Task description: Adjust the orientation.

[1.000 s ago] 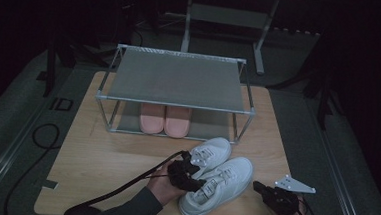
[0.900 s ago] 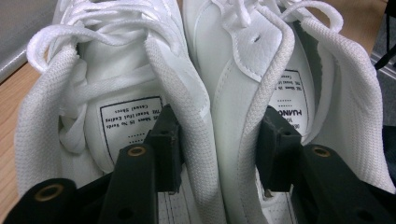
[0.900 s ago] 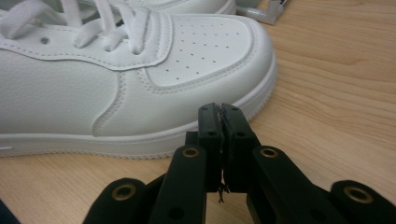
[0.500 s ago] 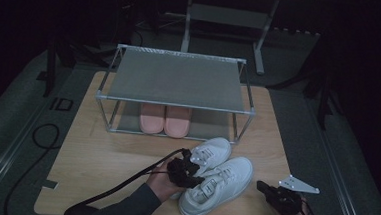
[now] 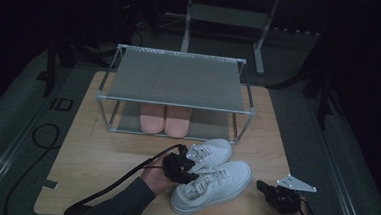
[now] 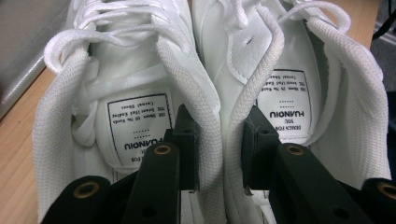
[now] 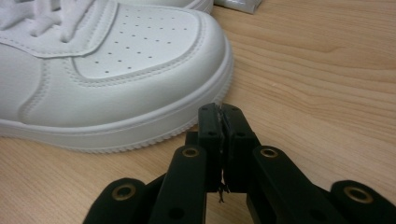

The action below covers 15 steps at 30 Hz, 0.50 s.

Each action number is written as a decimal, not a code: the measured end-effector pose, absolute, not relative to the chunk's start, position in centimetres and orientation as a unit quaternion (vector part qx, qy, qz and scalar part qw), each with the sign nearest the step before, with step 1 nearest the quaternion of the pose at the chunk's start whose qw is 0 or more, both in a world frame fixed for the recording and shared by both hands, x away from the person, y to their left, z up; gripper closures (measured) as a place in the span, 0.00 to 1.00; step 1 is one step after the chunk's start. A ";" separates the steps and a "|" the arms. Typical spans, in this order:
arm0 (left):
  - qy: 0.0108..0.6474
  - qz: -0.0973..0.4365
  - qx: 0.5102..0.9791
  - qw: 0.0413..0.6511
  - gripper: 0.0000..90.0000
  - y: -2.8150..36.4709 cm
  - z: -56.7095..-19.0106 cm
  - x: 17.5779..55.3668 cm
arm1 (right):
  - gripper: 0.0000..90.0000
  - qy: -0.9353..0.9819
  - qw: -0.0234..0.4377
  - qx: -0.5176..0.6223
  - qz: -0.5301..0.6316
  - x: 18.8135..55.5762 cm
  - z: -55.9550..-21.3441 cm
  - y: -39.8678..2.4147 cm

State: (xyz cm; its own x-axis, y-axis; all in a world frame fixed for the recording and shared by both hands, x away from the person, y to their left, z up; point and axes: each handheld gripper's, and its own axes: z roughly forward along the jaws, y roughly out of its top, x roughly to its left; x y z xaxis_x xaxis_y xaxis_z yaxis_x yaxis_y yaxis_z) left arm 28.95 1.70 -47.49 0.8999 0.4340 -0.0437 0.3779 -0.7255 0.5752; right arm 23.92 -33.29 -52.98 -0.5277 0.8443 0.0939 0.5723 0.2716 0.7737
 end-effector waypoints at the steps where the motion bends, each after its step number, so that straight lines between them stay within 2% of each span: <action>1: 0.219 0.048 0.928 0.297 0.79 1.8 -47.5 29.0 | 0.97 0.779 0.171 0.456 0.396 23.9 -53.0 -33.3; 5: 0.221 0.053 0.930 0.290 0.78 2.2 -47.4 29.2 | 0.97 0.778 0.171 0.457 0.395 23.9 -53.1 -33.5; 15: 0.237 0.050 0.926 0.289 0.68 2.0 -47.5 29.2 | 0.96 0.783 0.171 0.455 0.388 24.7 -53.3 -33.1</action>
